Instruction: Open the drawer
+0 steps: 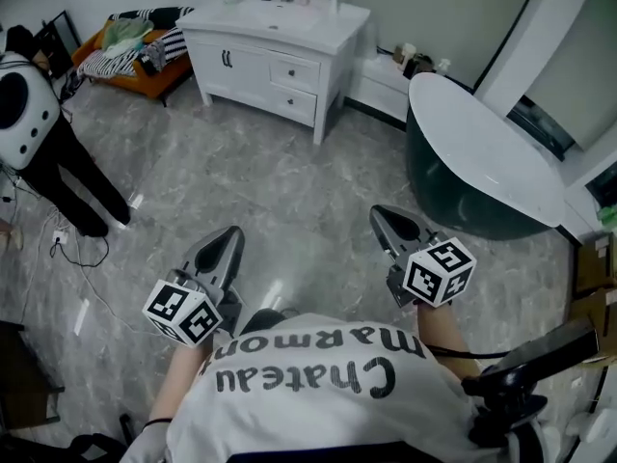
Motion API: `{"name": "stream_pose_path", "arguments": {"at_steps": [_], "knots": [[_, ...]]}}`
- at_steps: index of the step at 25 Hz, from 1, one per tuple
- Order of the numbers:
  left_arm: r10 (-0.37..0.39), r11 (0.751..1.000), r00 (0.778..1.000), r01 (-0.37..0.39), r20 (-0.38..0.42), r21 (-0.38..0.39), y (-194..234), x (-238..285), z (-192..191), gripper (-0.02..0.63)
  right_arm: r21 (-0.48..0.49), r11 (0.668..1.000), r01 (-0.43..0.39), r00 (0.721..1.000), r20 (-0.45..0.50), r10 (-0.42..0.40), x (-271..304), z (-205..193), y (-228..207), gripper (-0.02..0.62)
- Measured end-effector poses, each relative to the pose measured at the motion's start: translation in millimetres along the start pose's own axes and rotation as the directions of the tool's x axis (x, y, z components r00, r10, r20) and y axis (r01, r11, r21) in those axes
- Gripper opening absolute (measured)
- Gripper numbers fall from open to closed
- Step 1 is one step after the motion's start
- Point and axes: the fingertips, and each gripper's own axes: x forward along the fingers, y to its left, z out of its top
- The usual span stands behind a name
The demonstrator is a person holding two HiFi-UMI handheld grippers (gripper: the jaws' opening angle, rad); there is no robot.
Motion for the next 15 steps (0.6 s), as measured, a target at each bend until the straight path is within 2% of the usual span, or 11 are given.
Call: {"name": "stream_pose_path", "arguments": {"at_steps": [3,8,15], "knots": [[0.011,1.0,0.999,-0.01,-0.034,0.002,2,6,-8,0.008,0.013,1.0,0.006,1.0,-0.017,-0.006,1,-5,-10,0.006],[0.032,0.999,0.999,-0.033,-0.034,-0.027,10,19,-6,0.008,-0.022,0.999,0.027,0.996,-0.087,-0.029,9,-20,-21,0.006],[0.018,1.0,0.997,-0.016,-0.075,0.026,21,42,-13,0.008,0.017,1.0,0.019,0.996,-0.086,-0.017,36,-18,-39,0.006]]}}
